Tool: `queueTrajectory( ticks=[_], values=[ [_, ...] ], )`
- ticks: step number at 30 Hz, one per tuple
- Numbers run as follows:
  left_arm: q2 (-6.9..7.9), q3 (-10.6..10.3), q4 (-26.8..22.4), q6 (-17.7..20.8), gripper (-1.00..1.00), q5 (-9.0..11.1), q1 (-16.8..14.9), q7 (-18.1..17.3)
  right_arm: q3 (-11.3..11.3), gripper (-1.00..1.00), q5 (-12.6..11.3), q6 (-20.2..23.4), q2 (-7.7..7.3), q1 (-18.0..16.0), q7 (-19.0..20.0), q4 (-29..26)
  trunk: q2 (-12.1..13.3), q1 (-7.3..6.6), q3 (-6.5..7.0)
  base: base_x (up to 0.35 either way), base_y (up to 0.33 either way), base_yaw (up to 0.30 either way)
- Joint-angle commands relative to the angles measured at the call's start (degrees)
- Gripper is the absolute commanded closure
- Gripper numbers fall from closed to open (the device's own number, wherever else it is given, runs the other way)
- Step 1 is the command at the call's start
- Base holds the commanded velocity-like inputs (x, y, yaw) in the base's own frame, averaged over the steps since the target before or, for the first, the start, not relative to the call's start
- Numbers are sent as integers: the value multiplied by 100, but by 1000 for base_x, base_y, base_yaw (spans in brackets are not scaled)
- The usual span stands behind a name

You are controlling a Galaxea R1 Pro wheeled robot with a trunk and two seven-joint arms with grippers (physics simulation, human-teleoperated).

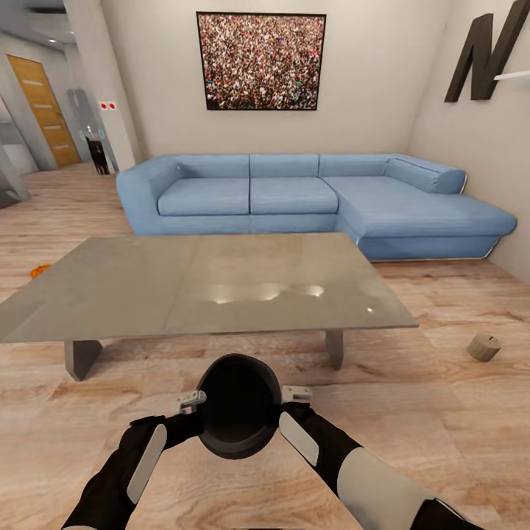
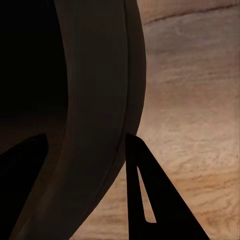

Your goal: Place each of the two pumpkins and all three candles from the living room inside a cabinet in the living room (use any cabinet), then make sure every cabinet is closed, and position the cauldron so it is next to a table in the living room.

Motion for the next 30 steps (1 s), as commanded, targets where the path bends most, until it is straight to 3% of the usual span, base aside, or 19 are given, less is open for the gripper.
queueTrajectory(
  ticks=[1, 14, 30],
  values=[
    [9, 15, 7, 1, 100, -7, 3, 8, 20, 100, 21, -396, 0, -7, 528, -131, -1, -1, 1, 117, 0, 0],
    [9, 18, 7, 1, 100, -7, 3, 7, 16, 100, 21, -396, 0, -7, 528, -131, -1, -1, 1, 112, 0, 0],
    [11, 18, -15, -5, 100, -7, 3, 7, 14, 100, 21, -396, 0, -7, 528, -131, -1, -1, 1, 7, 0, 0]
  ],
)
